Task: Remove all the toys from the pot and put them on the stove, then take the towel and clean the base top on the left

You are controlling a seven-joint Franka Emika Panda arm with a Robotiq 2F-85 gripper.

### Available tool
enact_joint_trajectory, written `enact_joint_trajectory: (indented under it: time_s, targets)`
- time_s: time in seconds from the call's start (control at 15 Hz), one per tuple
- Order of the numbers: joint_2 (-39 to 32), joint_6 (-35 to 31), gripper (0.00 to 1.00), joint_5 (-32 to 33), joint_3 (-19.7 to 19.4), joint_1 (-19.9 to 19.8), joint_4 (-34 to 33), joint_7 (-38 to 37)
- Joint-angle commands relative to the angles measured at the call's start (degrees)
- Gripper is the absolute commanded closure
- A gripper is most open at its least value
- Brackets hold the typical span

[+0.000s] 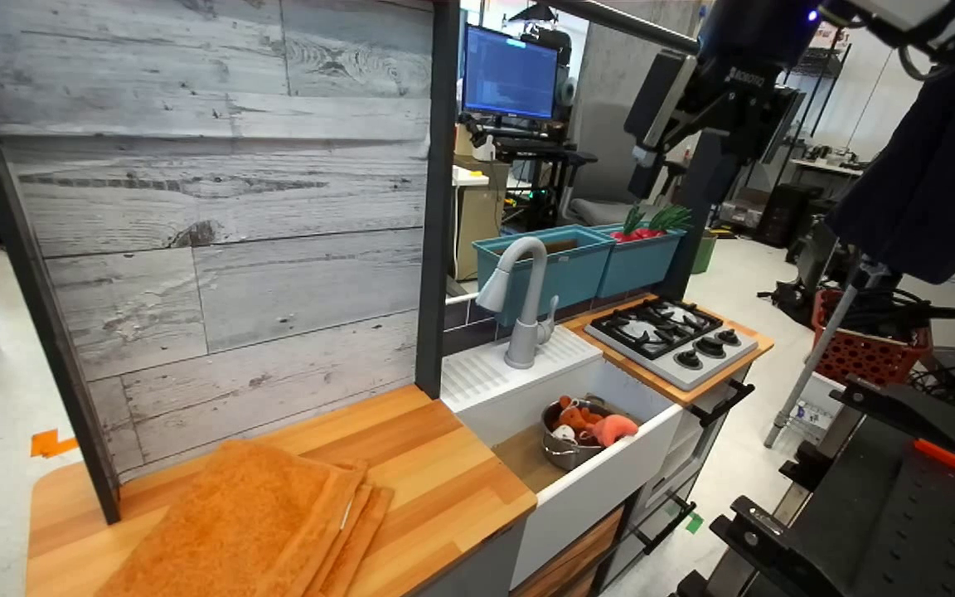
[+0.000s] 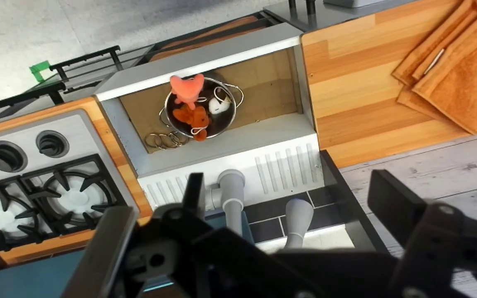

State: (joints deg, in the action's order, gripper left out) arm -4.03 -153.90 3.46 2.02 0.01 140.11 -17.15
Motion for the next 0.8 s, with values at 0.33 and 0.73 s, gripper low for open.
enact_joint_trajectory:
  time_s: [0.33,0.73]
  targets:
    - [-25.5,1.0,0.00,15.7,-11.5,8.8,-18.0,-22.1]
    - [-48.1,10.5,0.00,11.4,-16.9,12.2,-37.3,-27.1]
